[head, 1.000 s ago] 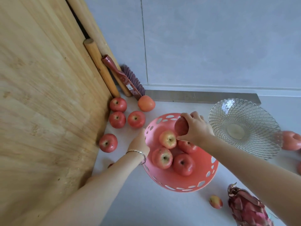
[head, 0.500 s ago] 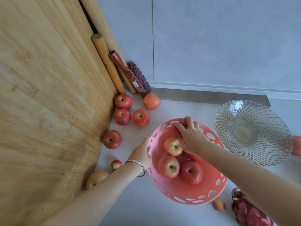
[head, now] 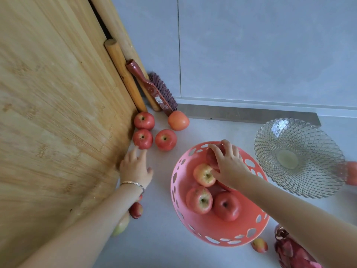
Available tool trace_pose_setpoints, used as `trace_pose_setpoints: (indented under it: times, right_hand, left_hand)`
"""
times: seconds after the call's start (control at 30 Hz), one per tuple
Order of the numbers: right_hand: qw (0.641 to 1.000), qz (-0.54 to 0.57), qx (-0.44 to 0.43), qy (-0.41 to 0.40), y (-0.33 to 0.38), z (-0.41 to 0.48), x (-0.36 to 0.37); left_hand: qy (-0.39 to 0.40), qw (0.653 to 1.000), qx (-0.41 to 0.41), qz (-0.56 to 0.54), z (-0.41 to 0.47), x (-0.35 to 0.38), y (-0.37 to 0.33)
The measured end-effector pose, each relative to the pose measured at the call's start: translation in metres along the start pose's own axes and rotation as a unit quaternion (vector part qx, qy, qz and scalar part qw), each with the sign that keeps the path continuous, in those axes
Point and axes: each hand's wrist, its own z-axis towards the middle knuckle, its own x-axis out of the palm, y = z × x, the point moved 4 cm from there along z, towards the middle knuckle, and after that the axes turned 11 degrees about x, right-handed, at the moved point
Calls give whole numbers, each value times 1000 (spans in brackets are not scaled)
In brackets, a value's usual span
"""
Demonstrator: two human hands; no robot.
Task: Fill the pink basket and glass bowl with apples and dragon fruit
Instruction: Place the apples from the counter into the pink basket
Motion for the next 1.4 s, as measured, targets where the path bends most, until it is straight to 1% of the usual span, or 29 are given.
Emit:
trace_pose_setpoints:
  times: [0.03,0.1,0.17,0.23,0.27,0.33,0.4,0.47,0.57,0.67,0.8,0.87,0.9,1.0,1.07,1.1,1.2,1.3,1.33,1.4]
  right_hand:
    - [1000,-16,-6,-1,3,-2,-3]
    - [999,-20,-30,-17,12,-7,-9]
    - [997,27,-58,-31,25,-13,-16]
    - [991,98,-87,-41,42,-12,-25]
    - [986,122,-101,-47,51,-9,-29]
    - [982,132,-125,-48,73,4,-33]
    - [985,114,-128,-17,100,28,-28]
    - [993,62,-101,27,126,57,-16]
    - [995,-20,-35,90,145,91,10]
    - [991,-35,5,130,148,106,39]
    - [994,33,12,102,144,108,48]
    - [992,96,18,82,140,102,38]
    - [989,136,18,58,138,98,29]
    - [965,261,-17,-23,125,80,-12]
    - [948,312,-39,-45,108,63,-41]
    - [946,317,-49,-48,97,52,-52]
    - [962,259,-78,-26,66,15,-63]
    - [985,140,-92,34,46,-12,-38]
    - [988,115,-90,55,43,-18,-25]
    - [988,106,-74,90,43,-26,-3]
  left_hand:
    - [51,997,-47,31,2,4,14]
    - [131,983,-123,32,1,12,33]
    - [143,981,-130,8,-1,16,39]
    - [115,985,-126,-9,-1,15,41]
    - [88,987,-132,-30,-1,12,40]
    - [14,984,-144,-107,-1,3,33]
    - [-57,974,-127,-178,4,-10,24]
    - [-94,965,-111,-219,12,-24,17]
    - [-114,952,-114,-260,22,-39,10]
    - [-120,944,-112,-287,26,-45,7]
    - [-107,940,-90,-312,22,-43,4]
    - [-95,941,-92,-313,19,-40,4]
    - [-91,941,-92,-314,18,-40,3]
    - [-88,938,-82,-324,12,-42,0]
    - [-90,938,-65,-328,7,-44,-4]
    - [-94,937,-55,-332,4,-45,-7]
    - [-100,932,-44,-345,-8,-47,-16]
    - [-85,931,-46,-351,-24,-47,-29]
    - [-84,931,-43,-354,-28,-47,-32]
    - [-85,930,-35,-355,-36,-49,-40]
